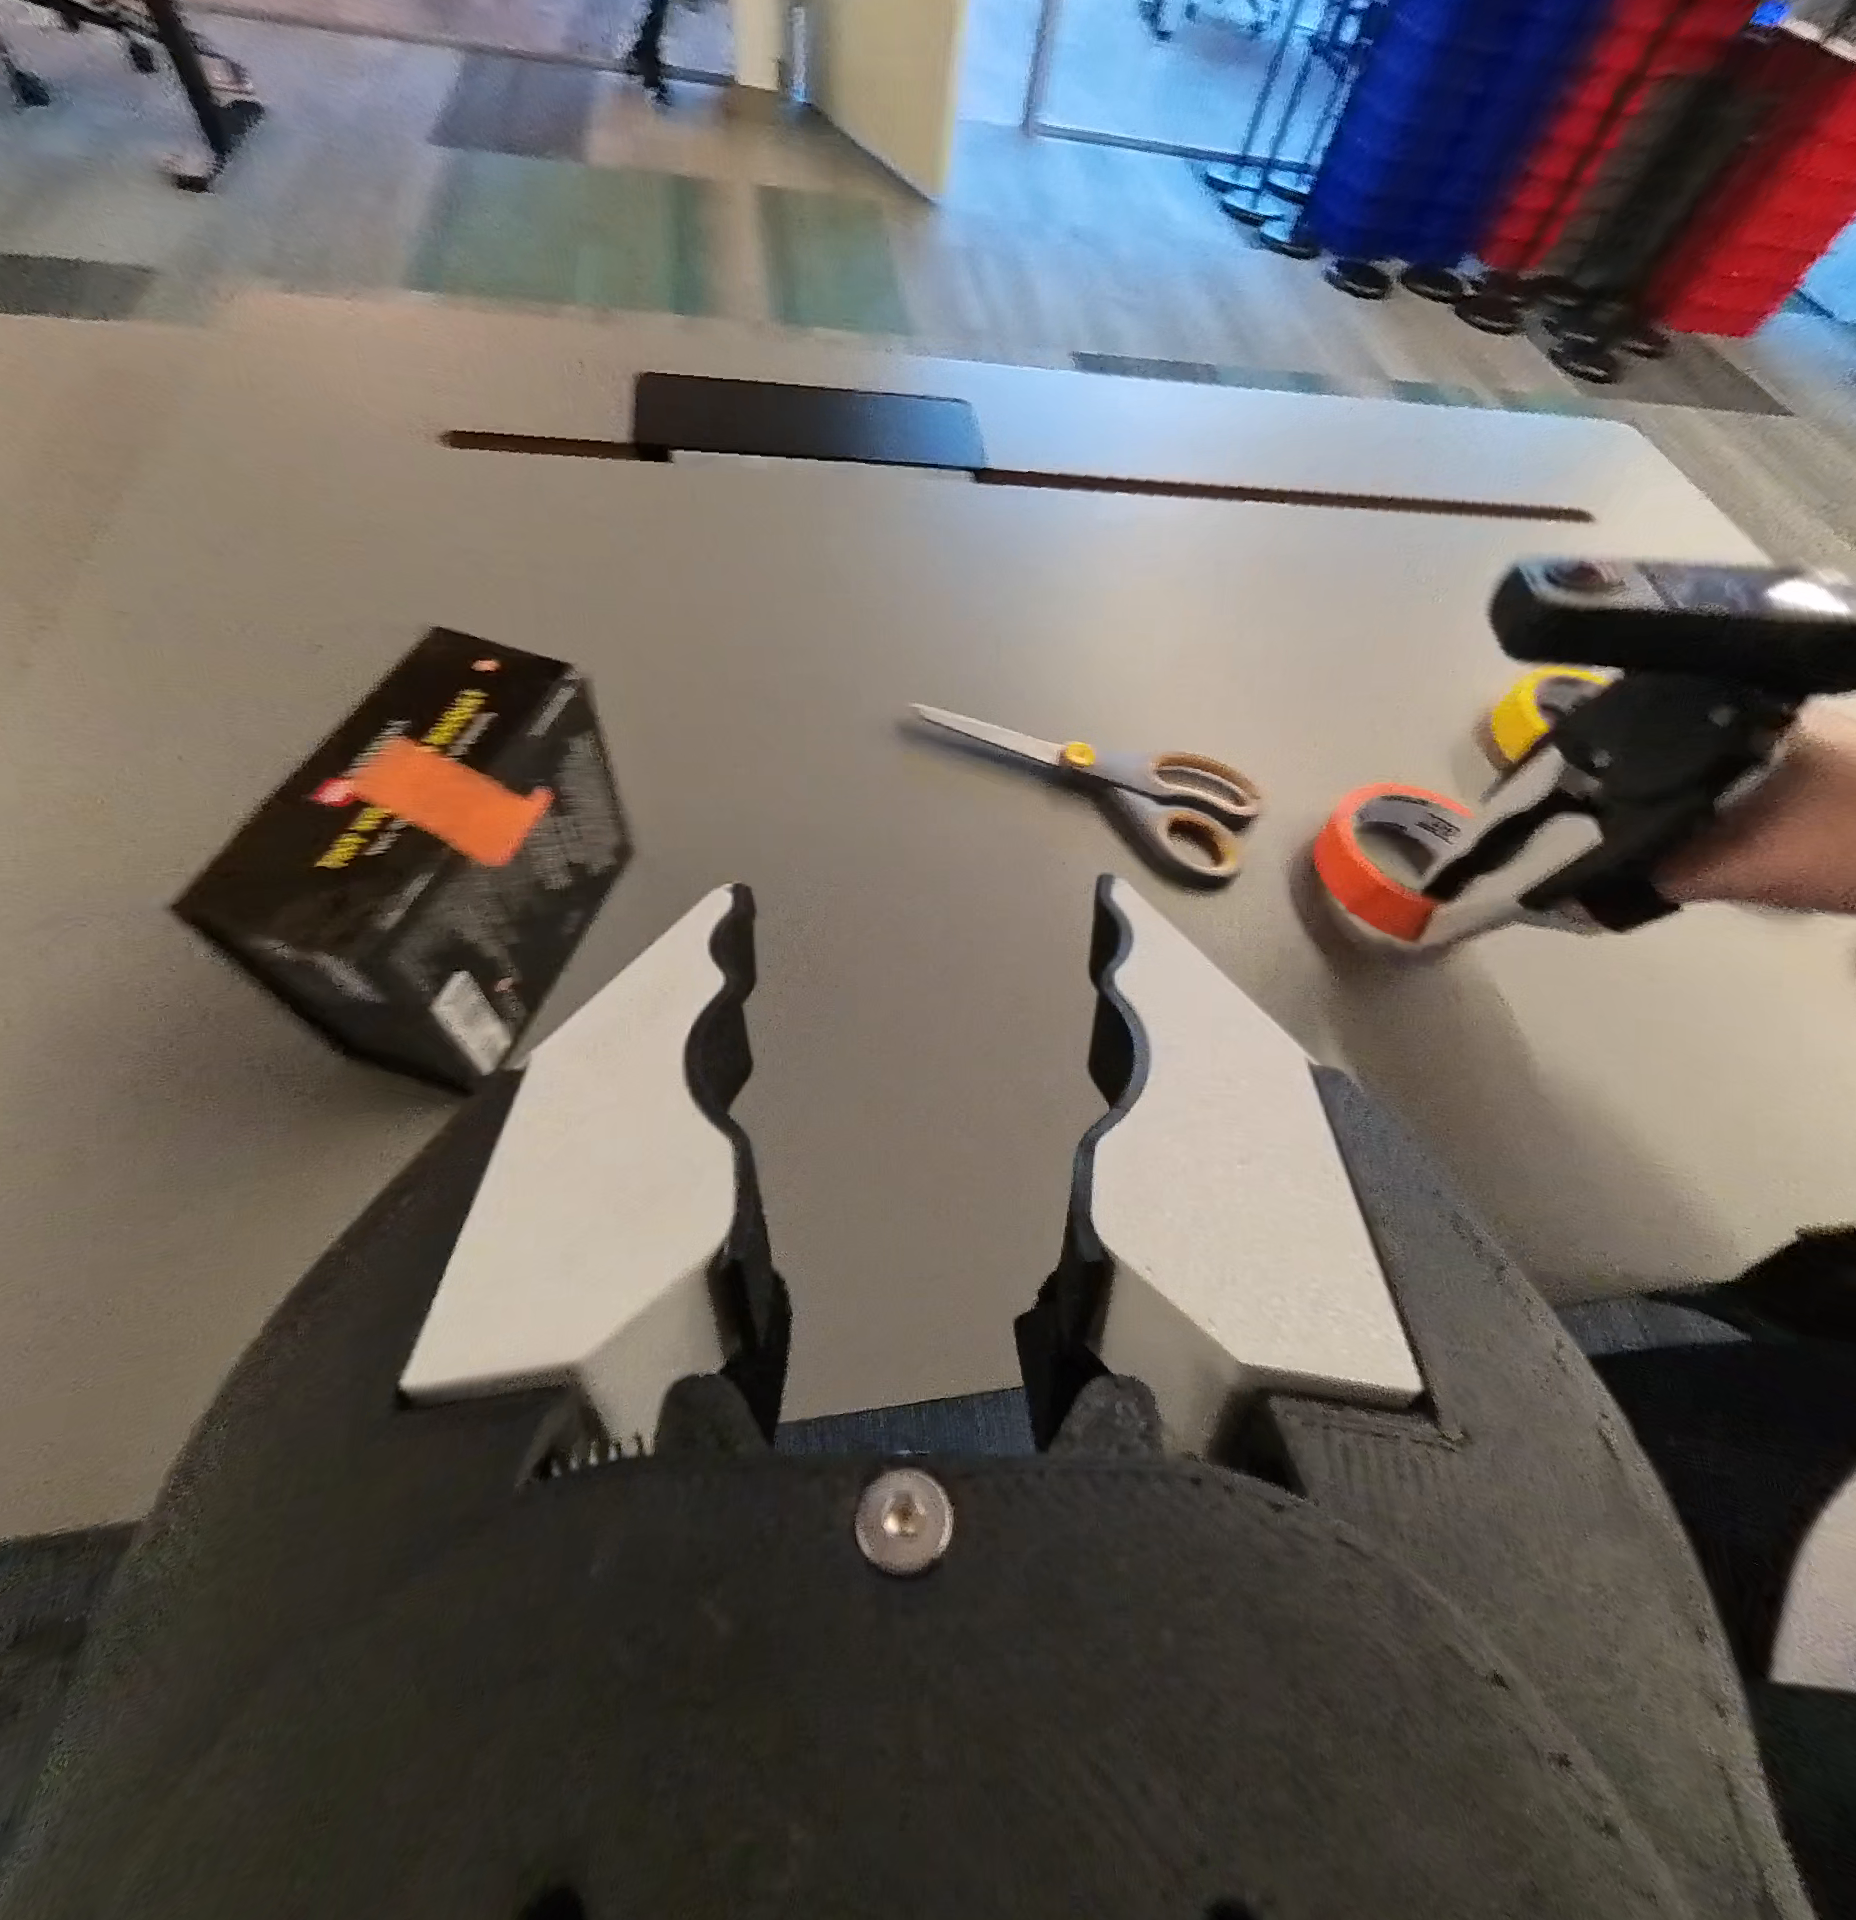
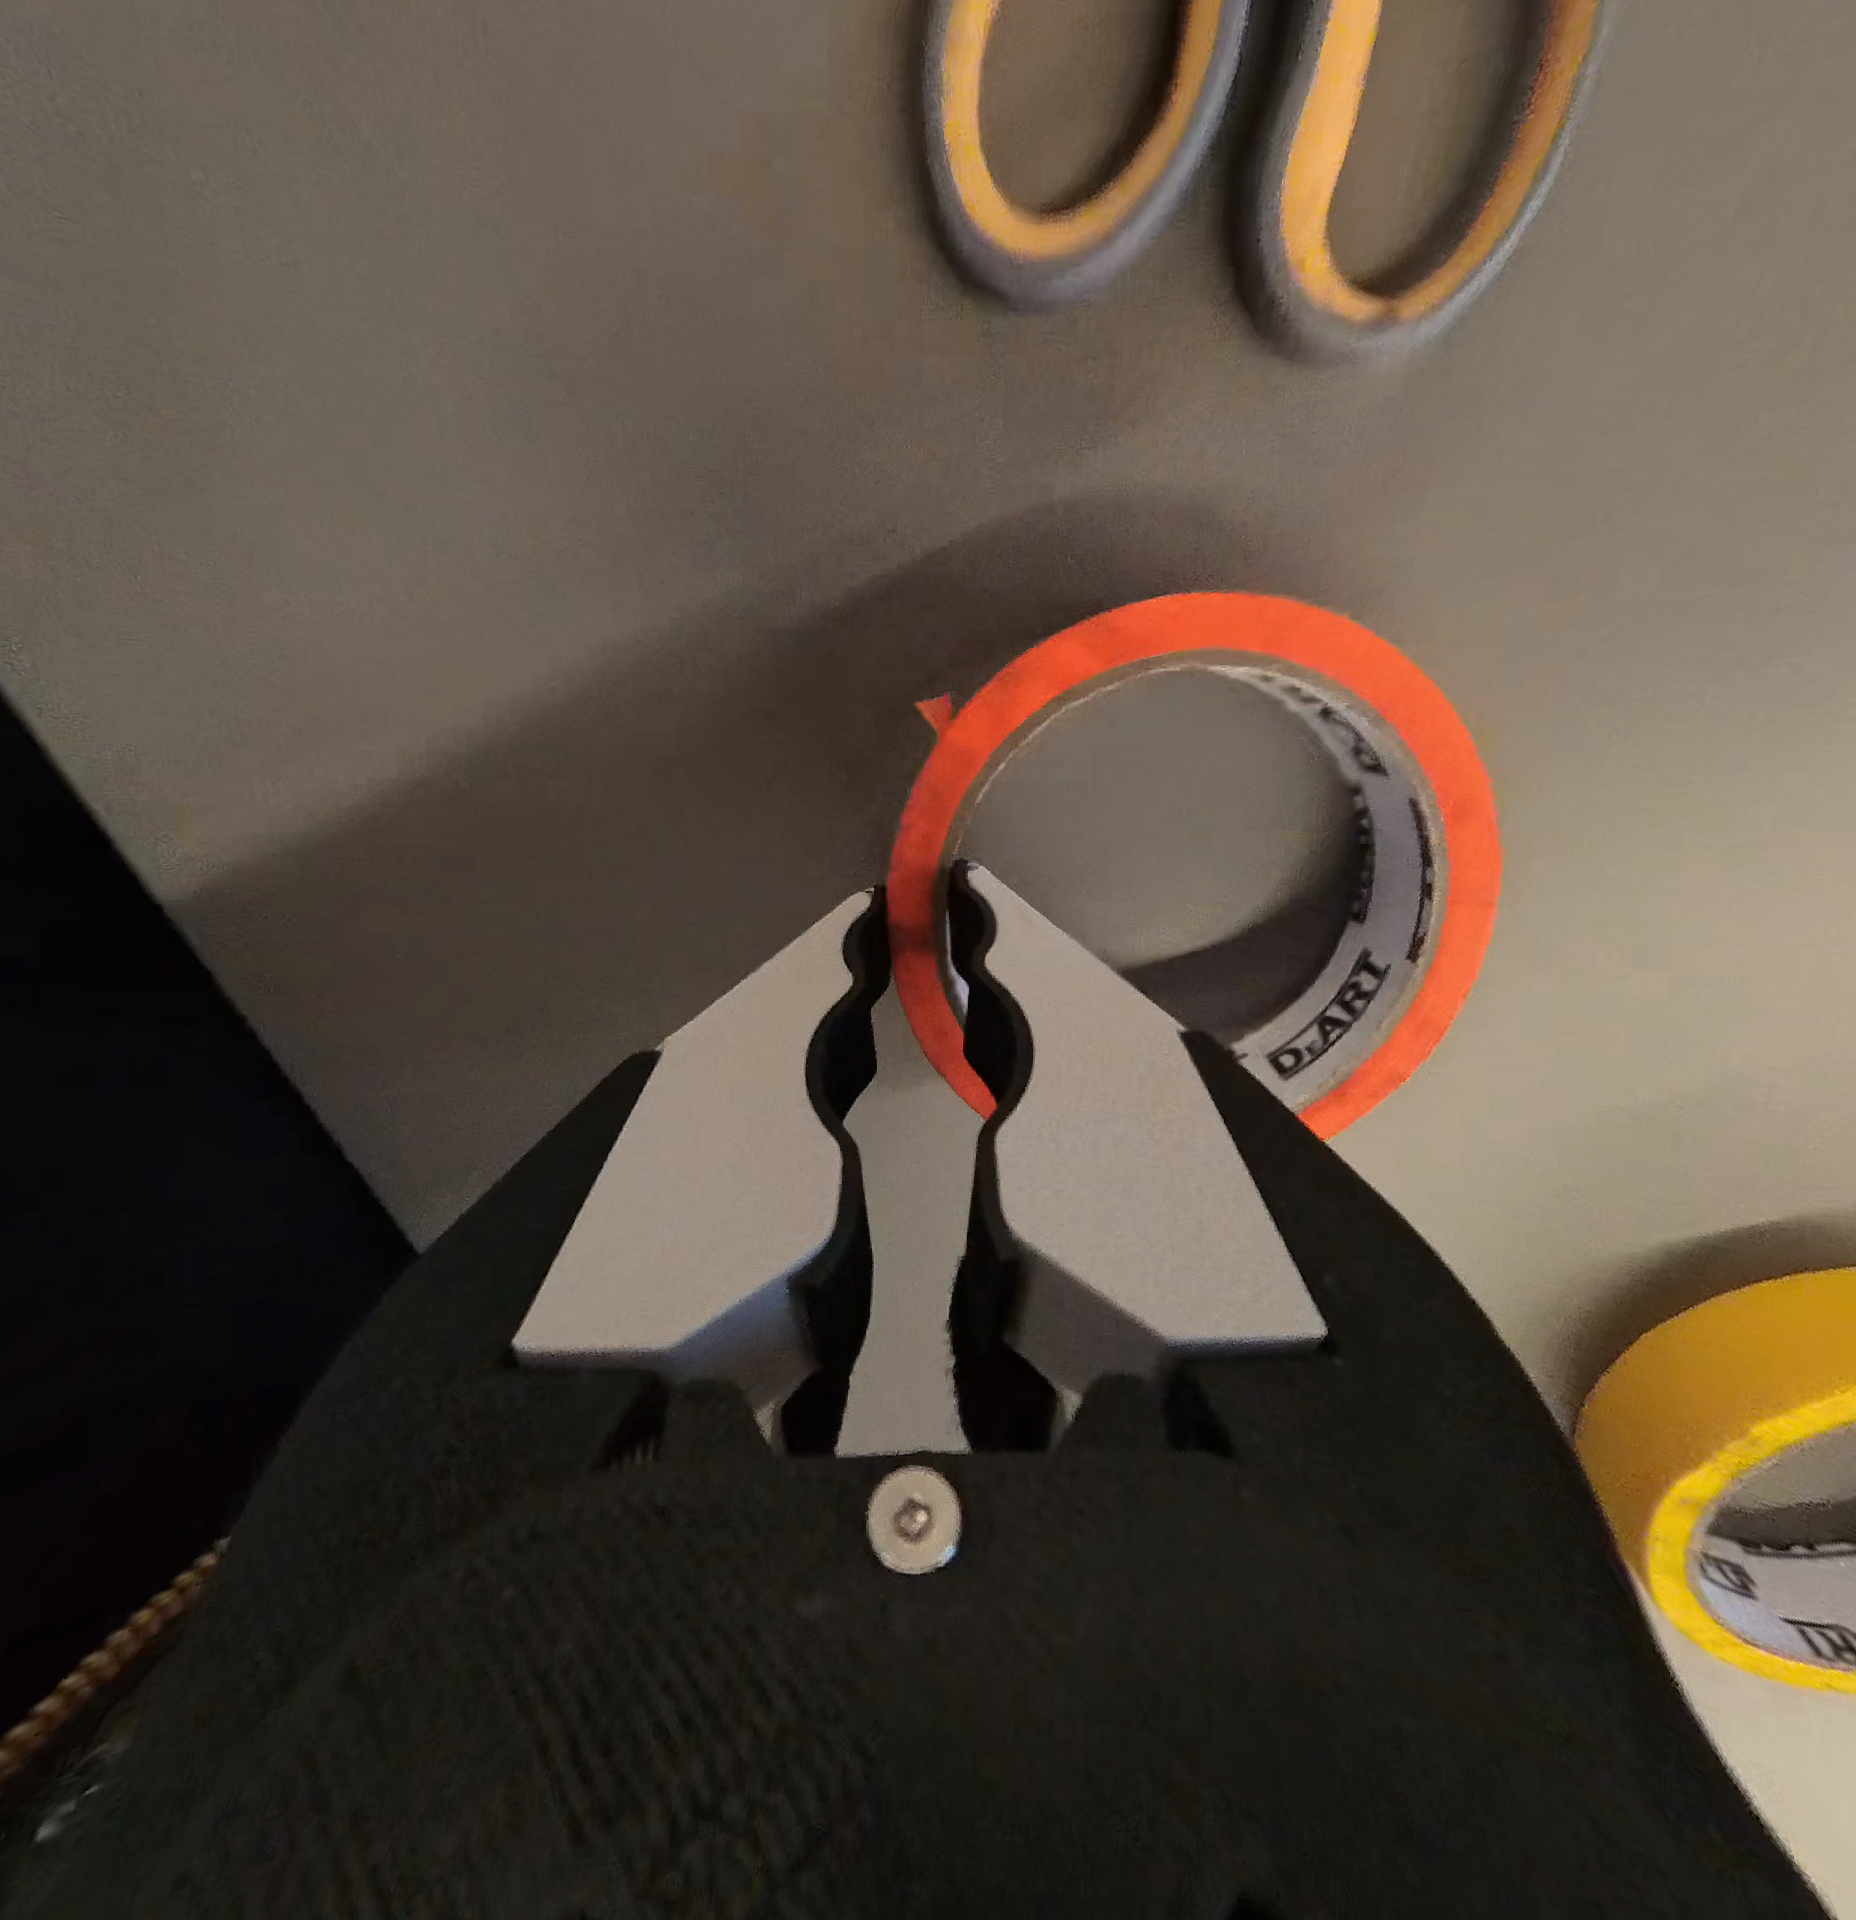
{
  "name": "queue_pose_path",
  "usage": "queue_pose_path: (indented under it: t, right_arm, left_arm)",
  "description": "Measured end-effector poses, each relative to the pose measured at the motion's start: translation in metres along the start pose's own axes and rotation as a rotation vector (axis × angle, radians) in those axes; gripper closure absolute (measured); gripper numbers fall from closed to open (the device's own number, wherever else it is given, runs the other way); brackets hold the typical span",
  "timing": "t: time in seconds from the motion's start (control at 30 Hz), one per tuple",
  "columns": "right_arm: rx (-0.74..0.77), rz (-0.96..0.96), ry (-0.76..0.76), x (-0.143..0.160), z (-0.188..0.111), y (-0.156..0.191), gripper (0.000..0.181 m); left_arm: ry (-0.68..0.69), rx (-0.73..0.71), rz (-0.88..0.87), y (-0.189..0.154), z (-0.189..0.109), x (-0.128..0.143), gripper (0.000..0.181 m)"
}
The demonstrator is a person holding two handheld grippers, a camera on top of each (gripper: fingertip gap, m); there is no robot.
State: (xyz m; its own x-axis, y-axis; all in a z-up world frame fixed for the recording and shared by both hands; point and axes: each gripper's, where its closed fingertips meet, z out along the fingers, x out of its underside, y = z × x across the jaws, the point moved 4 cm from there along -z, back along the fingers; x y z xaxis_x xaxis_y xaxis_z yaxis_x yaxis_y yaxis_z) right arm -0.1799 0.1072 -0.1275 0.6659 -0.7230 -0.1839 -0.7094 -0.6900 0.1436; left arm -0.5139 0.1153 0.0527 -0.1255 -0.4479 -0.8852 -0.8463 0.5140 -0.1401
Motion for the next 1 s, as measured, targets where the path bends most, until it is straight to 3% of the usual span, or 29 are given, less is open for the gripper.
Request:
queue_pose_path:
  t: [0.13,0.17,0.3,0.37,0.43,0.6,0.67,0.73,0.87,1.0]
  right_arm:
    - [-0.016,0.056,-0.027,0.002,0.006,0.002,0.167]
    - [-0.05,0.085,-0.039,0.002,0.003,0.005,0.159]
    - [-0.056,0.201,-0.168,-0.006,-0.034,0.016,0.143]
    - [-0.014,0.215,-0.314,-0.028,-0.064,0.027,0.144]
    - [-0.016,0.229,-0.439,-0.06,-0.083,0.044,0.145]
    - [-0.146,0.269,-0.567,-0.152,-0.069,0.1,0.146]
    - [-0.211,0.326,-0.606,-0.185,-0.058,0.124,0.148]
    - [-0.263,0.335,-0.682,-0.213,-0.054,0.146,0.162]
    - [-0.236,0.373,-0.709,-0.242,-0.048,0.159,0.173]
    - [-0.33,0.421,-0.731,-0.261,-0.047,0.162,0.175]
  left_arm:
    - [0.019,0.017,-0.048,0.033,-0.01,-0.014,0.106]
    - [0.01,0.024,-0.046,0.041,-0.012,-0.02,0.107]
    - [0.037,0.053,-0.025,0.094,-0.01,-0.042,0.117]
    - [0.105,0.063,0.0,0.127,0.003,-0.045,0.109]
    - [0.187,0.086,0.06,0.152,0.025,-0.042,0.077]
    - [0.448,0.228,0.351,0.175,0.075,0.003,0.077]
    - [0.475,0.299,0.394,0.174,0.087,0.014,0.081]
    - [0.486,0.339,0.402,0.172,0.095,0.019,0.084]
    - [0.501,0.358,0.451,0.169,0.104,0.023,0.094]
    - [0.497,0.329,0.482,0.172,0.107,0.027,0.102]
